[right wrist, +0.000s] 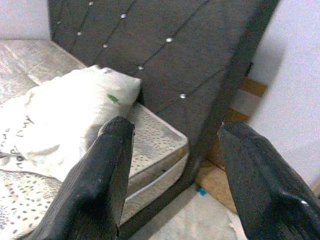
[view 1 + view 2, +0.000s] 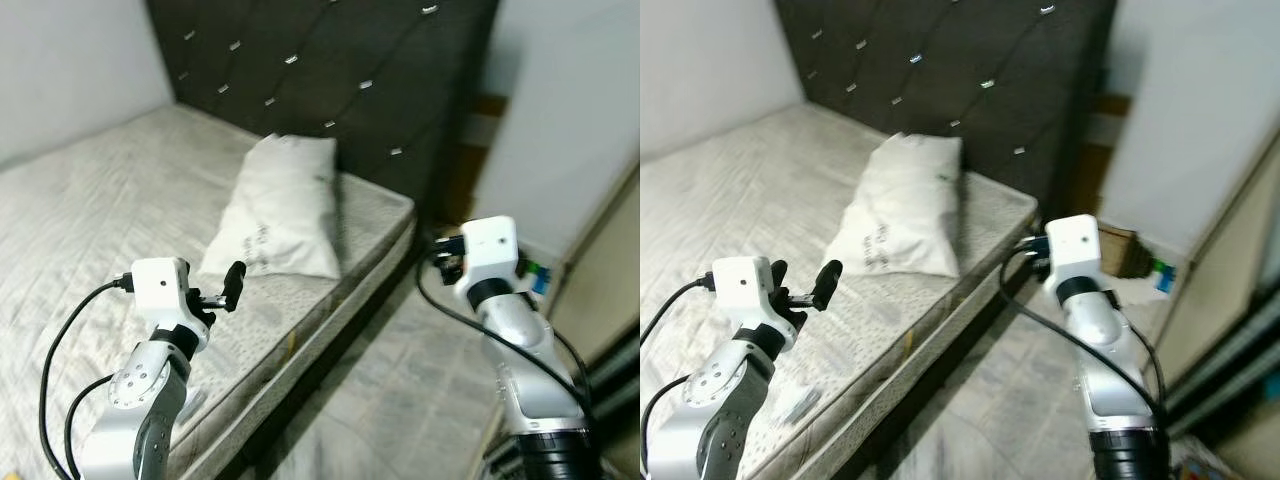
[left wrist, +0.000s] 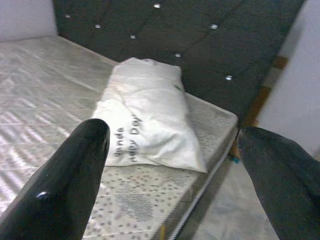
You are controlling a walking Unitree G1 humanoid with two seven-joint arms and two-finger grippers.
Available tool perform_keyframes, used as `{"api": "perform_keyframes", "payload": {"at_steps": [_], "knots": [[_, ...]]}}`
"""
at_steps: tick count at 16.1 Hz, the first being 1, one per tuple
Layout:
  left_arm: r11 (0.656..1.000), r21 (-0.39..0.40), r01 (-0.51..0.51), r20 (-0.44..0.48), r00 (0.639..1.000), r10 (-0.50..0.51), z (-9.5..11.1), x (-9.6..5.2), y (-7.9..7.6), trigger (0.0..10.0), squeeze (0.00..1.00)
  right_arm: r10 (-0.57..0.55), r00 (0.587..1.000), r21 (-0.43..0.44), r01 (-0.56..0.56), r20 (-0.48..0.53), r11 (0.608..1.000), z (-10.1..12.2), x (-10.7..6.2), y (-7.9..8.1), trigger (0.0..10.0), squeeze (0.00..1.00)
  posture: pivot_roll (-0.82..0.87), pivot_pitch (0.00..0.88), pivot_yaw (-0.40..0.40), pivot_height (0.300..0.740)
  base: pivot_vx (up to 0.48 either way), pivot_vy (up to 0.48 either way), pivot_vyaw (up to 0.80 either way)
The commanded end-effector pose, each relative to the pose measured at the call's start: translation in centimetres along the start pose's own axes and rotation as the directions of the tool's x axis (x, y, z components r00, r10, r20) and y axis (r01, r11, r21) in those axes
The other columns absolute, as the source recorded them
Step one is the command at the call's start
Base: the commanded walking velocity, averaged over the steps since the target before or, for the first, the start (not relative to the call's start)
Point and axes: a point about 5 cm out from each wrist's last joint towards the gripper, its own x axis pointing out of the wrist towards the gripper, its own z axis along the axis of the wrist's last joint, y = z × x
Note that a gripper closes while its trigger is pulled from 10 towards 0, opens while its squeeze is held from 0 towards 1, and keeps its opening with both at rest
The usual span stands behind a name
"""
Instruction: Clean up the room
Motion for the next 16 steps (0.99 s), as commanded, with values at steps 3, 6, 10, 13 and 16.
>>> {"api": "perform_keyframes", "payload": {"at_steps": [3,6,10,13,16], "knots": [[1.000,0.000,-0.018,-0.007,1.000,0.018,0.02,-0.10,0.35,10.0,0.00,0.025,1.000,0.013,-0.026,0.015,1.000,0.39,0.41,0.63,10.0,0.00,0.00,0.000,-0.024,0.740,0.000,0.000,0.80],[1.000,0.006,-0.024,-0.003,1.000,0.024,0.03,-0.15,0.36,10.0,0.00,0.033,0.999,0.017,-0.033,0.017,0.999,0.42,0.50,0.72,10.0,0.00,0.00,0.000,-0.026,0.740,0.000,0.000,0.80],[0.999,0.022,-0.045,0.005,0.999,0.045,0.18,0.06,0.57,10.0,0.00,0.038,0.999,0.022,-0.038,0.020,0.999,0.39,0.57,0.81,10.0,0.00,0.00,0.000,-0.026,0.740,0.000,0.000,0.80],[0.999,0.025,-0.037,0.003,0.999,0.037,0.12,0.16,0.54,10.0,0.00,0.045,0.999,0.023,-0.046,0.024,0.999,0.43,0.66,1.01,10.0,0.00,0.00,0.000,-0.026,0.740,0.000,0.000,0.80],[0.999,0.030,-0.036,0.005,0.999,0.036,0.14,0.24,0.48,10.0,0.00,0.046,0.999,0.023,-0.046,0.026,0.999,0.45,0.76,0.98,10.0,0.00,0.00,0.000,-0.024,0.740,0.000,0.000,0.80]]}}
